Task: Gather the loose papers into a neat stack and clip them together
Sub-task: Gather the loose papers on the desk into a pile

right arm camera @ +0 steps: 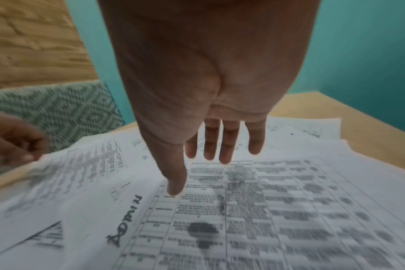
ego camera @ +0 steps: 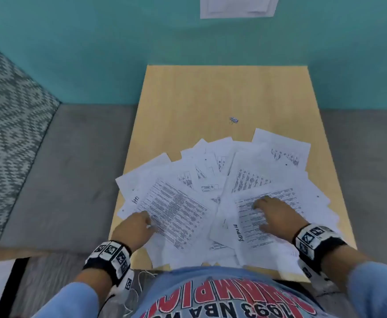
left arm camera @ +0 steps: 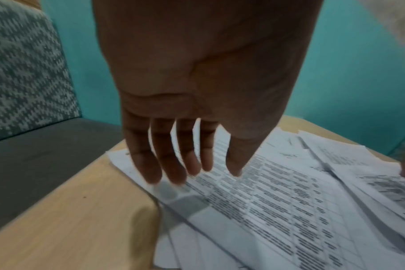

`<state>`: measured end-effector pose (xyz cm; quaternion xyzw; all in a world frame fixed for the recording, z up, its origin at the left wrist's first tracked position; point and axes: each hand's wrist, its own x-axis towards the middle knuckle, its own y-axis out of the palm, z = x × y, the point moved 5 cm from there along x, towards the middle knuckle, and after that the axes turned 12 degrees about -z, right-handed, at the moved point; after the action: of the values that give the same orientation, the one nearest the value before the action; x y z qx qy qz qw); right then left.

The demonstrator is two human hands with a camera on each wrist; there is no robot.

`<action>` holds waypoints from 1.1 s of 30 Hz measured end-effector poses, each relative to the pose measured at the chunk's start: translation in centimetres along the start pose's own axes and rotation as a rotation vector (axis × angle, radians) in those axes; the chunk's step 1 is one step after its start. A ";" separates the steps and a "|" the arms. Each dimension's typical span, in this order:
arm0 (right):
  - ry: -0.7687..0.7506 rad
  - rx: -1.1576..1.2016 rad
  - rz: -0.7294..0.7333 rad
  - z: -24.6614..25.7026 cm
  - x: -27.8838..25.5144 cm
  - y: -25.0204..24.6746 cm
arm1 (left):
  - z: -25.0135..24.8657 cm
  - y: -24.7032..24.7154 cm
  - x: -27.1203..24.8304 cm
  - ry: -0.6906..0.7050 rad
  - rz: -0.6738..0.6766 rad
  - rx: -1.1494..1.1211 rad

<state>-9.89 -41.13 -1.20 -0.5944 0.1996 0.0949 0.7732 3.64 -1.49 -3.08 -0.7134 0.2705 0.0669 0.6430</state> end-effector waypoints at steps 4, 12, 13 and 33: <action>-0.075 -0.218 0.014 1.9 3.8 0.3 | 3.9 1.3 -1.0 -0.277 0.207 -0.002; -0.156 -0.293 0.025 2.7 6.2 2.5 | 4.3 3.0 -2.1 -0.359 0.202 -0.089; -0.140 -0.293 0.041 2.7 6.2 2.5 | 3.7 3.0 -2.1 -0.363 0.181 -0.124; -0.534 -0.235 -0.047 3.8 10.1 -0.2 | 2.8 5.6 -2.6 -0.541 -0.213 -0.524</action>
<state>0.06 -38.50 -4.52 -0.6382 -0.0372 0.2523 0.7264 -0.51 1.78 -7.34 -0.8341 -0.0106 0.2521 0.4905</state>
